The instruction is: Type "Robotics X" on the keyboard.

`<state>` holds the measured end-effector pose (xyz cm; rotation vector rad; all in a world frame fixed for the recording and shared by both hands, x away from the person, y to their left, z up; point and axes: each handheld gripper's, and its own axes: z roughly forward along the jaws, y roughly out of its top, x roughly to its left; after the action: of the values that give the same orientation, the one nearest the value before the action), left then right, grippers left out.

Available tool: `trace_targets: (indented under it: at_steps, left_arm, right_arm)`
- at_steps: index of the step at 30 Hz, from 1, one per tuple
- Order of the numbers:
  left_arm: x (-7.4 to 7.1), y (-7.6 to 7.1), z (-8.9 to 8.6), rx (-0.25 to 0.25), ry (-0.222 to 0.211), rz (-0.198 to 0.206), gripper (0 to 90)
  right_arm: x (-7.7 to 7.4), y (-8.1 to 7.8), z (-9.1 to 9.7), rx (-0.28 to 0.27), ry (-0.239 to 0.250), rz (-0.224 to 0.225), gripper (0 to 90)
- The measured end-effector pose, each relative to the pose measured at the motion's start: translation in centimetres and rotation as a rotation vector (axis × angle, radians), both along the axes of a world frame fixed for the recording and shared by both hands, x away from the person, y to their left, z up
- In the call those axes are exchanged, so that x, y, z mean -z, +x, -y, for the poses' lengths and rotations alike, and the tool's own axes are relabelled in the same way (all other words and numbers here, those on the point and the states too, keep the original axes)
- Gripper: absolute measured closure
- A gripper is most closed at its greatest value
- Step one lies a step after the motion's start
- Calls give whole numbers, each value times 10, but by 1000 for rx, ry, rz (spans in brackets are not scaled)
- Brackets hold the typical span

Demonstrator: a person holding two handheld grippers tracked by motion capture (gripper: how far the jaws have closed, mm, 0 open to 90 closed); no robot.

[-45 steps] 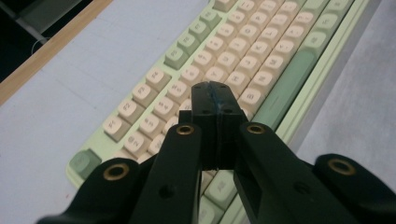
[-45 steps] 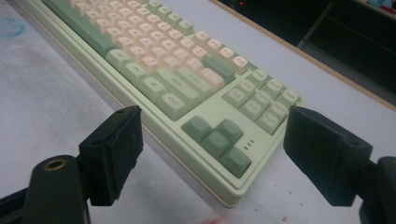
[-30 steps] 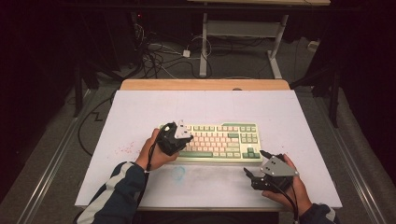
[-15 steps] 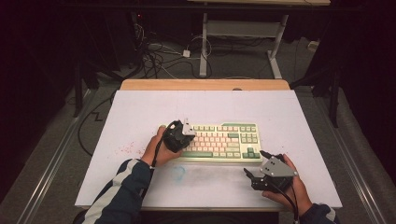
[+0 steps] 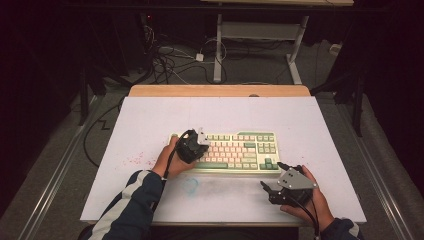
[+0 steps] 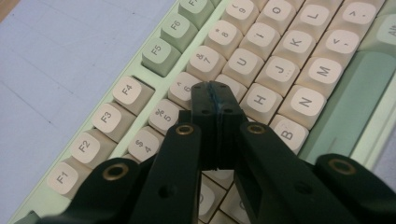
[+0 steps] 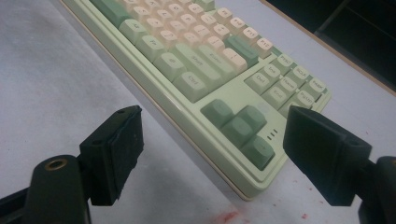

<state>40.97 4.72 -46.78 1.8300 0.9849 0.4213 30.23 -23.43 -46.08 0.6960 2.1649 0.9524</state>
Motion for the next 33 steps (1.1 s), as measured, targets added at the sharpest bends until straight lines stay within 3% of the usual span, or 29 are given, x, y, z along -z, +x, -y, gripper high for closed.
trace_targets:
  at_steps: [17, 27, 33]
  left_arm:
    - [-17, -5, -10, -3, -54, 65, 769]
    - [-25, -11, -14, -16, -78, 108, 585]
    - [-29, -16, -14, -27, -96, 149, 374]
  right_arm:
    - [-2, 0, 2, 3, 4, 8, 210]
    - [-3, 0, 3, 1, -2, 12, 211]
    - [-3, 0, 4, 7, 3, 11, 211]
